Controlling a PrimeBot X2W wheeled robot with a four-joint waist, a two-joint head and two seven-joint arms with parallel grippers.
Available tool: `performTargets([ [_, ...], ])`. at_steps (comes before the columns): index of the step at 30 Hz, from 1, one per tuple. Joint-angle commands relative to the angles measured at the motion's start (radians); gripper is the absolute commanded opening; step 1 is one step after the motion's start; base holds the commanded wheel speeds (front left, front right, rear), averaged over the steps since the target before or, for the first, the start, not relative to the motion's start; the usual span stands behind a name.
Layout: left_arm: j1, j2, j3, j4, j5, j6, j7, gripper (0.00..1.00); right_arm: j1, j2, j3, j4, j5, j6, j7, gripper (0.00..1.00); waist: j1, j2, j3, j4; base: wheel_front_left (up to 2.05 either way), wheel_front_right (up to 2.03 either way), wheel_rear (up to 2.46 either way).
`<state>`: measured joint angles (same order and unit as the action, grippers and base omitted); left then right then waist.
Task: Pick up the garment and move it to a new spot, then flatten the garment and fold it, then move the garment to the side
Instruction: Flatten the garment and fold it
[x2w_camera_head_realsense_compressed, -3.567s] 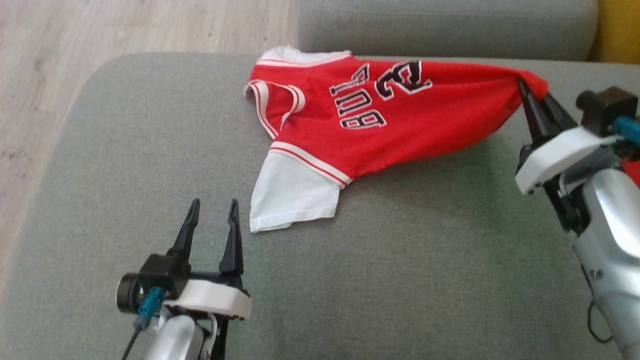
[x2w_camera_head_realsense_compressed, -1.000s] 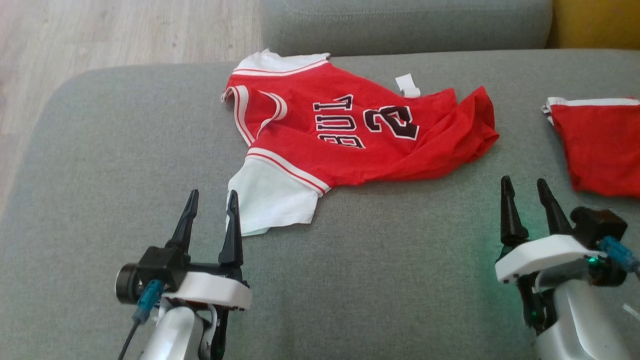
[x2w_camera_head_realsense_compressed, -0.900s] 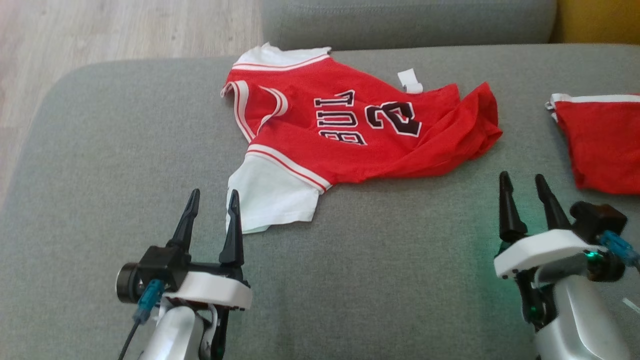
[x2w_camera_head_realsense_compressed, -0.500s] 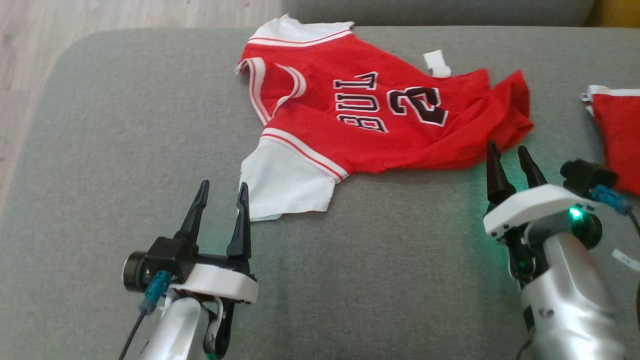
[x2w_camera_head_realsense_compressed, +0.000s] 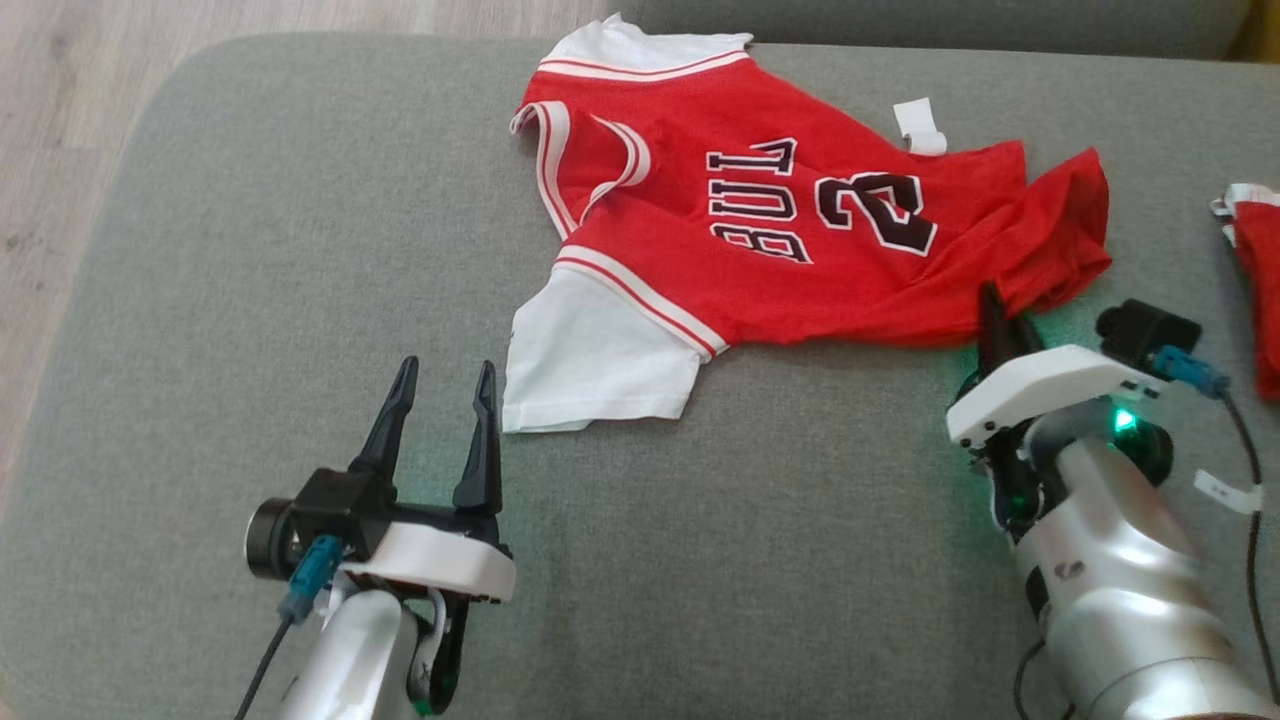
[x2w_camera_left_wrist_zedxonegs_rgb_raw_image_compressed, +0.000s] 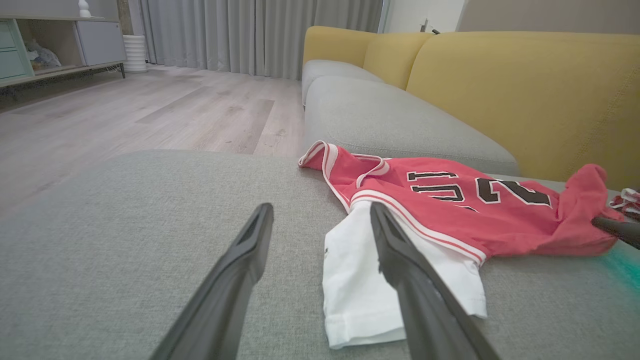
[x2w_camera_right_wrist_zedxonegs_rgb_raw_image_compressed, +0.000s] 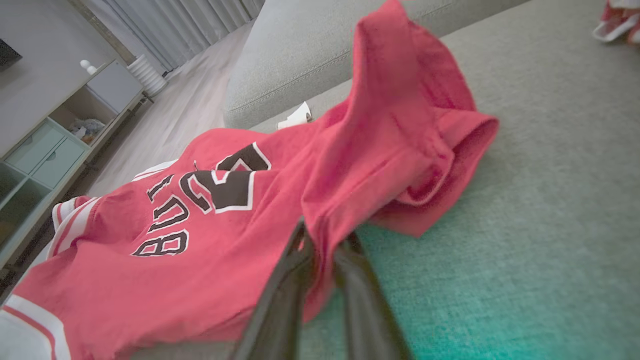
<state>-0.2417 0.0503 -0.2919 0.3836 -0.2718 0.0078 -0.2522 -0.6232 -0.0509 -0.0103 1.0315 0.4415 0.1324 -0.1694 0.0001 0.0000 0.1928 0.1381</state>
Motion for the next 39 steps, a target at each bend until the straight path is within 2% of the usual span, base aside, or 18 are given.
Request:
performTargets([
  [1,-0.027,0.008,0.027,-0.024,0.008,0.002,-0.01,1.0,-0.038,0.001,0.043,-0.003,0.008,-0.002,-0.029,0.0,-0.0001,0.0,-0.008,-0.006,0.0,0.0,0.0],
  [6,-0.014,0.012,0.033,-0.023,0.005,0.008,-0.01,1.0,-0.042,0.001,0.08,0.03,0.017,-0.002,-0.071,0.0,-0.0001,0.0,-0.035,-0.036,0.0,0.0,0.0],
  [11,0.003,0.015,0.039,-0.022,0.001,0.012,-0.01,1.0,-0.007,0.001,0.098,0.006,0.023,-0.002,-0.088,0.0,-0.0001,0.0,-0.071,-0.08,0.0,0.0,0.0],
  [16,0.031,0.018,0.046,-0.019,-0.007,0.017,-0.01,1.0,0.079,0.001,0.067,-0.086,-0.037,-0.002,-0.092,0.0,-0.0001,0.0,-0.122,-0.129,0.0,0.0,0.0],
  [21,0.055,0.019,0.05,-0.021,-0.013,0.022,-0.01,1.0,0.181,0.001,-0.003,-0.179,-0.095,-0.002,-0.092,0.0,-0.0001,0.0,-0.157,-0.154,0.0,0.0,0.0],
  [25,0.065,0.018,0.05,-0.026,-0.017,0.024,-0.01,1.0,0.234,0.001,-0.008,-0.228,-0.112,-0.002,-0.091,0.0,-0.0001,0.0,-0.166,-0.165,0.0,0.0,0.0],
  [26,0.067,0.018,0.05,-0.027,-0.018,0.024,-0.01,1.0,0.251,0.001,-0.009,-0.244,-0.121,-0.002,-0.087,0.04,-0.0001,0.0,-0.166,-0.168,0.0,0.0,0.0],
  [27,0.068,0.018,0.049,-0.028,-0.019,0.024,-0.01,1.0,0.266,0.001,-0.014,-0.261,-0.136,-0.002,-0.083,0.33,-0.0001,0.0,-0.166,-0.17,0.0,0.0,0.0],
  [28,0.068,0.018,0.049,-0.029,-0.019,0.025,-0.01,1.0,0.278,0.001,-0.023,-0.281,-0.15,-0.002,-0.082,0.8,-0.0001,0.0,-0.166,-0.172,0.0,0.0,0.0],
  [29,0.069,0.017,0.048,-0.029,-0.019,0.024,-0.01,1.0,0.29,0.001,-0.029,-0.302,-0.155,-0.002,-0.079,1.0,-0.0001,0.0,-0.166,-0.174,0.0,0.0,0.0],
  [39,0.063,0.017,0.041,-0.029,-0.021,0.022,-0.01,1.0,0.387,0.001,0.045,-0.618,-0.225,-0.002,-0.079,1.0,-0.0001,0.0,-0.163,-0.178,0.0,0.0,0.0],
])
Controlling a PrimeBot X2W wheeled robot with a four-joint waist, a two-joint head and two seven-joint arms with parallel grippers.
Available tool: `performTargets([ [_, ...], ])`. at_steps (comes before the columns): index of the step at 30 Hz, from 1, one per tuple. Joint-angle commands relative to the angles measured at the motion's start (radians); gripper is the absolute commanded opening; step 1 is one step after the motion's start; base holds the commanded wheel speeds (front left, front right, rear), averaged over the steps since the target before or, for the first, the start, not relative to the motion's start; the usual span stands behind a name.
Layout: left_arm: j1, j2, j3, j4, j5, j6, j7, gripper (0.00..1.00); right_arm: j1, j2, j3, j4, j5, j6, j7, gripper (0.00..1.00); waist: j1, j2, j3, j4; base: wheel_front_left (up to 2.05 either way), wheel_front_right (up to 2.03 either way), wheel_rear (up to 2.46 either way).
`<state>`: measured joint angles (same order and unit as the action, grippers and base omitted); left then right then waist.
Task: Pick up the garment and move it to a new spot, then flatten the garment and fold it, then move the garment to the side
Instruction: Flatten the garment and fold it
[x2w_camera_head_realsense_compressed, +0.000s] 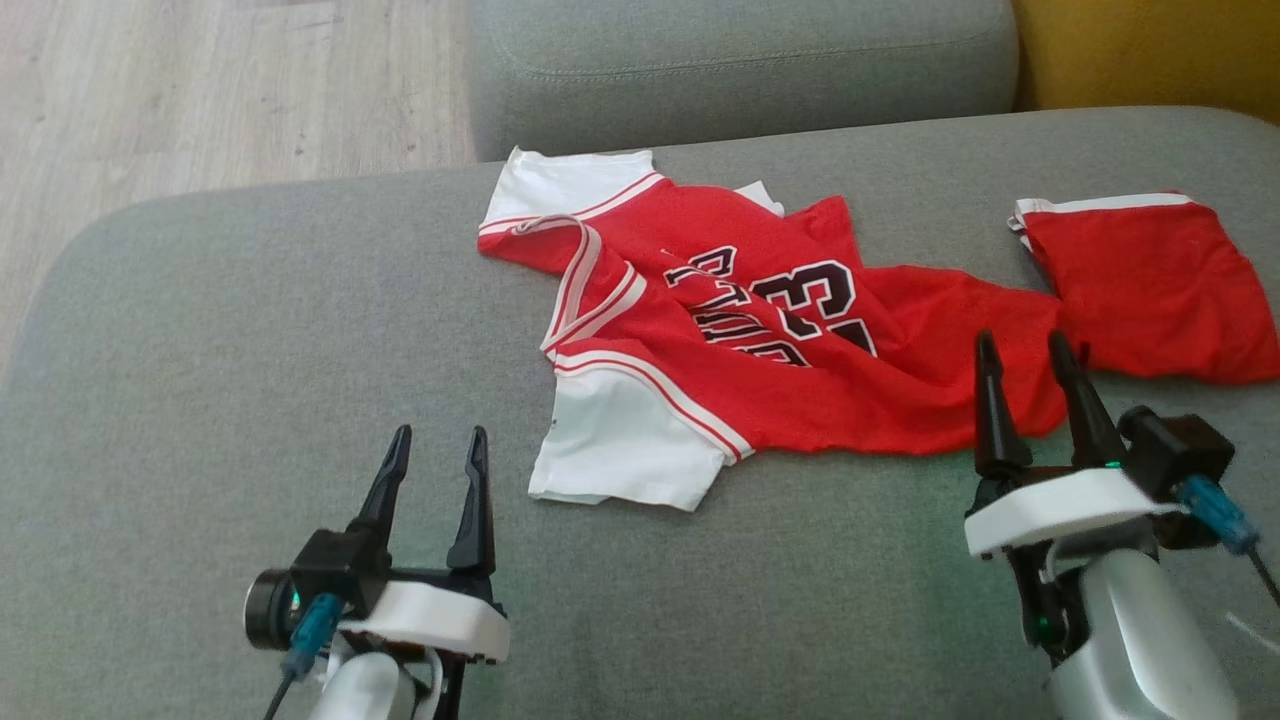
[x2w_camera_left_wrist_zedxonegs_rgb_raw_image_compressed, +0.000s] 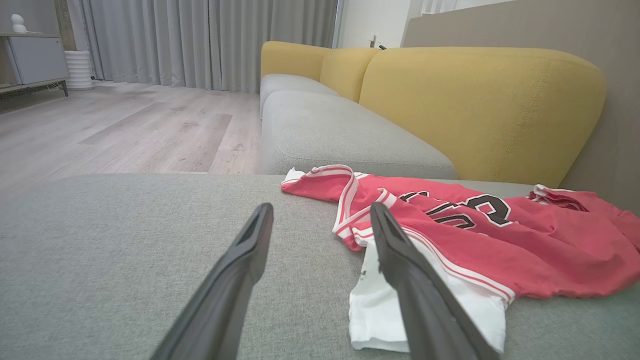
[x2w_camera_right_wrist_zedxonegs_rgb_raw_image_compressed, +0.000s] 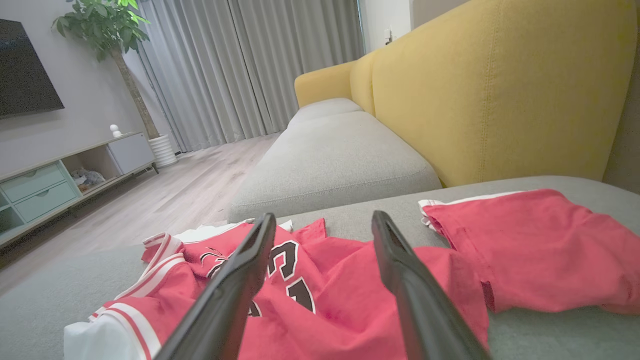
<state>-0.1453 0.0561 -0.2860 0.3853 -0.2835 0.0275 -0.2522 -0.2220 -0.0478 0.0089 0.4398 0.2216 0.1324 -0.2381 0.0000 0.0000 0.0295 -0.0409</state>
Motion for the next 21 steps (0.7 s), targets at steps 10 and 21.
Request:
performTargets([
  [10,-0.053,0.012,0.02,-0.034,-0.005,-0.001,-0.009,1.0,0.063,-0.002,0.006,-0.152,-0.025,-0.002,0.036,1.0,0.0,0.0,0.037,0.011,0.0,0.0,0.0],
  [21,-0.206,0.003,-0.081,0.054,-0.009,-0.062,0.133,1.0,0.042,-0.002,-0.005,-0.184,-0.032,-0.002,0.043,1.0,0.0,0.0,0.135,-0.017,0.0,0.0,0.0],
])
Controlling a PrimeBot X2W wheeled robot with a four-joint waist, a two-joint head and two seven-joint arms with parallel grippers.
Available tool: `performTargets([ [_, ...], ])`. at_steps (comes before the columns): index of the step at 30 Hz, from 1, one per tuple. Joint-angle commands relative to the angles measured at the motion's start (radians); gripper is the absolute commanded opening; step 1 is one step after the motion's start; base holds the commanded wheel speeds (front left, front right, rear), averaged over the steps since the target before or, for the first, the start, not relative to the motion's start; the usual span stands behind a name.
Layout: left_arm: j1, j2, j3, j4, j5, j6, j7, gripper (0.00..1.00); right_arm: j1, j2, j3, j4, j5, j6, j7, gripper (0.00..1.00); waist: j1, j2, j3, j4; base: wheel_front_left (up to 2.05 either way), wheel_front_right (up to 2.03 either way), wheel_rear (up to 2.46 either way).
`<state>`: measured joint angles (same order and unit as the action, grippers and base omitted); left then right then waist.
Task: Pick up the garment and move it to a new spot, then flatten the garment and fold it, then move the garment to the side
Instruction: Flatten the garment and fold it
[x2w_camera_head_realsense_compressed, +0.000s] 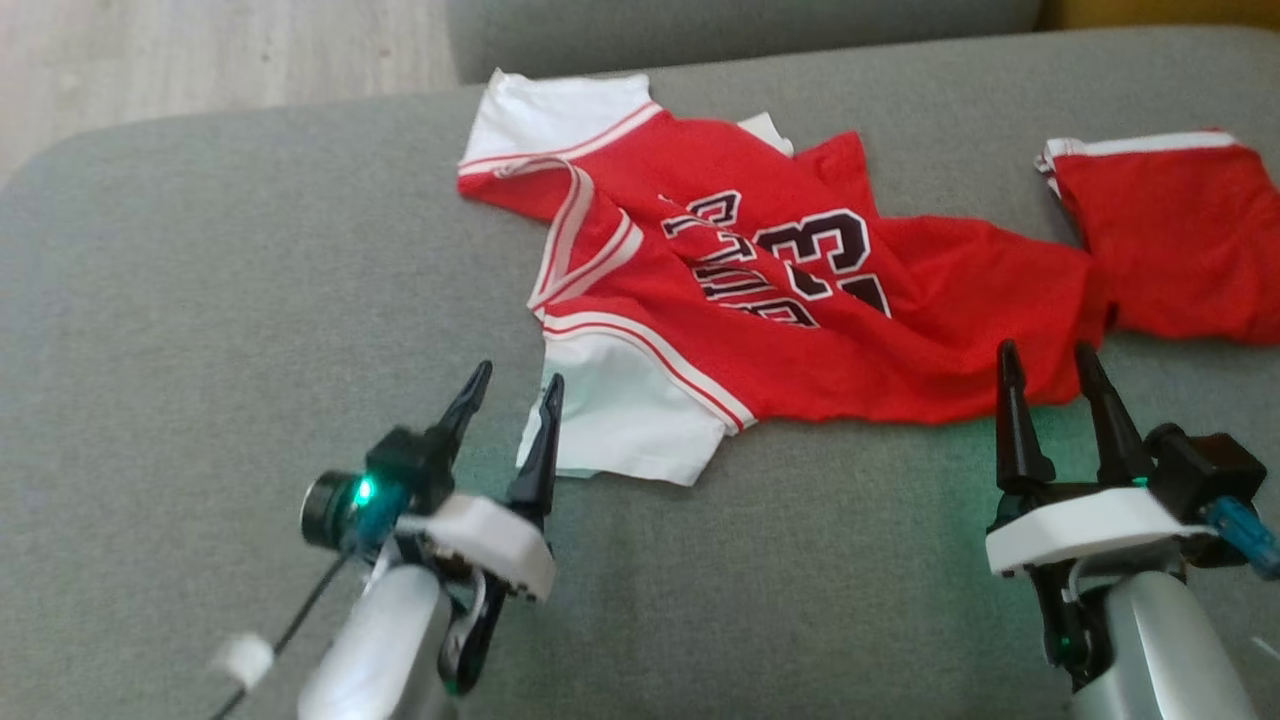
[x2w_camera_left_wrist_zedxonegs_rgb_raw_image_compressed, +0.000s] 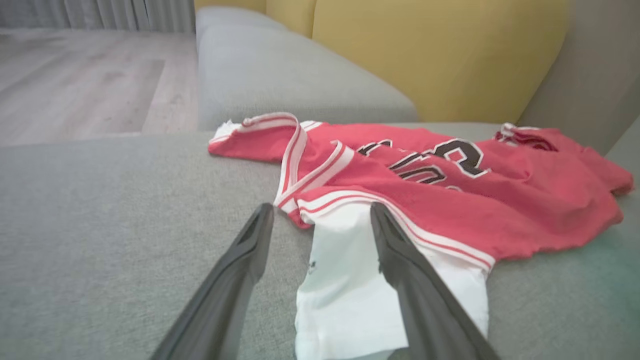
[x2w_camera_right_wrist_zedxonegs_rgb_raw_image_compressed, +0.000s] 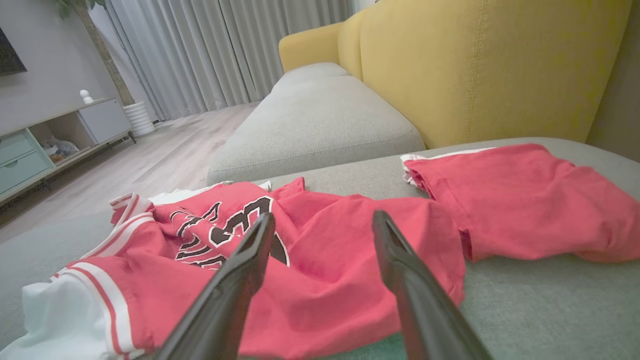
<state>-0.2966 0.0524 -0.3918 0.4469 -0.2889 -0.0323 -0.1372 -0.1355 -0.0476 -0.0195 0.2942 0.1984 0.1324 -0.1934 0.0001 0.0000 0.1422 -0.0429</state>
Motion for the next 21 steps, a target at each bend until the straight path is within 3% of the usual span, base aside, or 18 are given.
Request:
performTargets([
  [1,-0.073,0.006,0.021,0.014,-0.008,-0.001,0.04,1.0,-0.048,-0.003,0.026,-0.039,-0.007,-0.002,-0.003,1.0,-0.0001,0.0,0.03,-0.021,0.0,0.0,0.0],
  [10,-0.186,0.002,0.005,0.169,-0.035,0.005,0.118,1.0,-0.069,-0.003,0.035,-0.024,0.006,-0.002,-0.017,1.0,-0.0001,0.0,0.072,-0.066,0.0,0.0,0.0],
  [17,-0.242,0.0,-0.014,0.258,-0.077,-0.044,0.134,1.0,-0.083,-0.003,0.034,-0.001,0.01,-0.002,-0.031,1.0,-0.0001,0.0,0.087,-0.081,0.0,0.0,0.0],
  [18,-0.247,0.0,-0.017,0.269,-0.084,-0.049,0.138,0.69,-0.084,-0.003,0.035,0.003,0.01,-0.002,-0.033,1.0,-0.0001,0.0,0.087,-0.083,0.0,0.0,0.0],
  [19,-0.253,0.0,-0.018,0.278,-0.089,-0.052,0.137,0.0,-0.085,-0.003,0.036,0.006,0.01,-0.002,-0.034,1.0,-0.0001,0.0,0.087,-0.083,0.0,0.0,0.0],
  [21,-0.259,0.0,-0.014,0.292,-0.101,-0.055,0.124,0.0,-0.086,-0.003,0.035,0.014,0.009,-0.002,-0.037,1.0,-0.0001,0.0,0.082,-0.081,0.0,0.0,0.0],
])
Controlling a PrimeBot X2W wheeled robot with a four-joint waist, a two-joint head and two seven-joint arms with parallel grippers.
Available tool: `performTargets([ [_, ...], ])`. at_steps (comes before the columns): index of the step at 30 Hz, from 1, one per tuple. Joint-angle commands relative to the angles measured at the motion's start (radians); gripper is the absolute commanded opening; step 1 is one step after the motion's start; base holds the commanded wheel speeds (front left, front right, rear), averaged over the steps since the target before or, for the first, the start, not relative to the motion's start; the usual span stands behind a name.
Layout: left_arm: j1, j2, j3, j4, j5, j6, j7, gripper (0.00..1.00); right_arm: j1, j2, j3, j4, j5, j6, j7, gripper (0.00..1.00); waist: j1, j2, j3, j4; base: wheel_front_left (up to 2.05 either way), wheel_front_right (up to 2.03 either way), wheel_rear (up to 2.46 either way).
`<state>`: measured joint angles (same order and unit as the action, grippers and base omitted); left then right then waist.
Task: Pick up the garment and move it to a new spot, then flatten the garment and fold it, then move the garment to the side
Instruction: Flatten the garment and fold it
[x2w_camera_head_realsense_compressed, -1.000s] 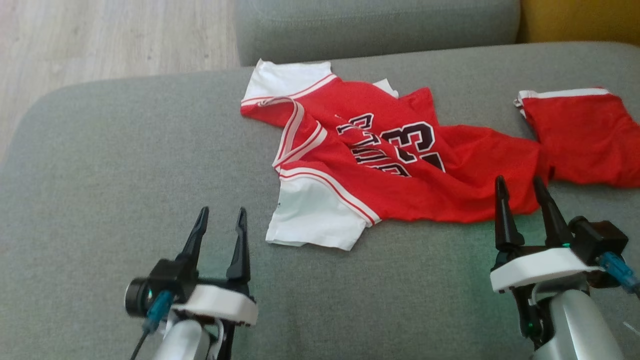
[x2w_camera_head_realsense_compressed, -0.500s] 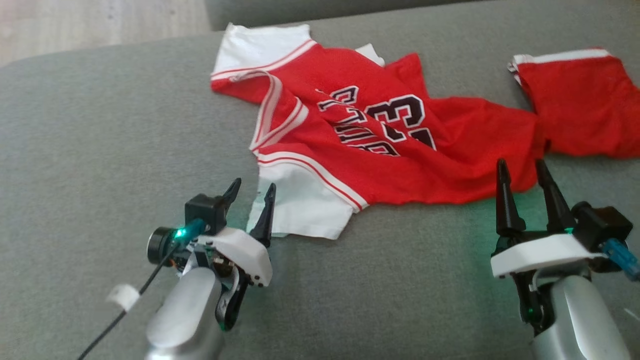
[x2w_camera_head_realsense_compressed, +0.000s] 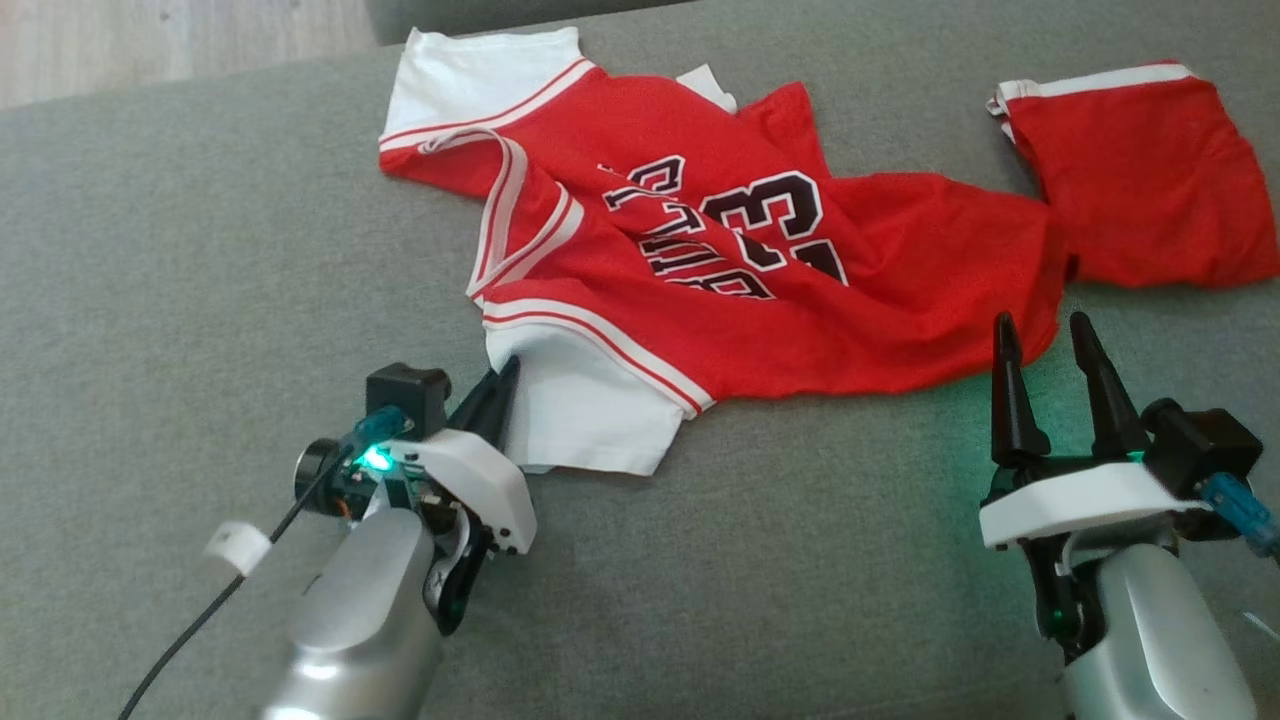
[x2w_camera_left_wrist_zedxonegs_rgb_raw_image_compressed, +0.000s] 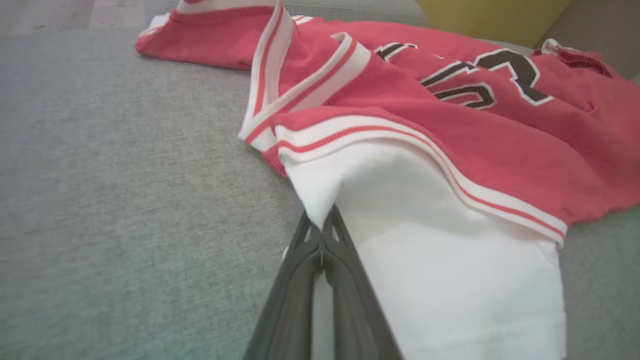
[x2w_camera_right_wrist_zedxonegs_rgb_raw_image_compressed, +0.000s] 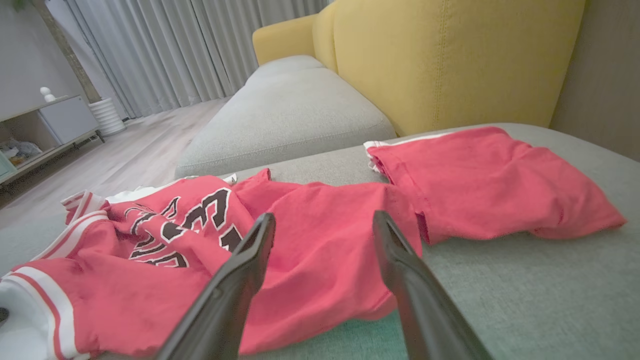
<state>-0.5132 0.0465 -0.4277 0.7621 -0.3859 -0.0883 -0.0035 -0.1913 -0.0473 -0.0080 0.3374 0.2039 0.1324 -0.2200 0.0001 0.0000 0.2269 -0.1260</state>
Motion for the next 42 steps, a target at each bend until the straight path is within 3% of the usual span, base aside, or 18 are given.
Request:
performTargets([
  [1,-0.043,0.006,0.027,-0.018,-0.009,0.002,-0.02,0.0,-0.03,-0.003,0.021,-0.025,0.003,-0.002,-0.012,1.0,-0.0001,0.0,-0.007,0.005,0.0,0.0,0.0],
  [12,0.011,0.035,0.1,-0.015,-0.058,0.046,-0.155,0.0,-0.008,-0.003,0.018,0.011,-0.028,-0.002,0.014,1.0,-0.0001,0.0,-0.067,0.085,0.0,0.0,0.0],
  [24,0.109,0.07,0.123,-0.075,-0.078,0.086,-0.187,0.0,0.034,-0.003,0.039,0.043,-0.044,-0.002,0.072,1.0,-0.0001,0.0,-0.112,0.153,0.0,0.0,0.0],
  [25,0.122,0.074,0.12,-0.087,-0.076,0.091,-0.187,0.57,0.036,-0.003,0.041,0.041,-0.044,-0.002,0.064,1.0,-0.0001,0.0,-0.117,0.158,0.0,0.0,0.0],
  [26,0.127,0.075,0.117,-0.096,-0.073,0.094,-0.191,1.0,0.035,-0.003,0.044,0.039,-0.039,-0.002,0.055,1.0,-0.0001,0.0,-0.12,0.16,0.0,0.0,0.0],
  [42,0.285,0.072,0.099,-0.367,0.007,0.156,-0.257,1.0,0.071,-0.003,0.03,-0.013,-0.04,-0.002,-0.027,1.0,-0.0001,0.0,-0.177,0.237,0.0,0.0,0.0],
])
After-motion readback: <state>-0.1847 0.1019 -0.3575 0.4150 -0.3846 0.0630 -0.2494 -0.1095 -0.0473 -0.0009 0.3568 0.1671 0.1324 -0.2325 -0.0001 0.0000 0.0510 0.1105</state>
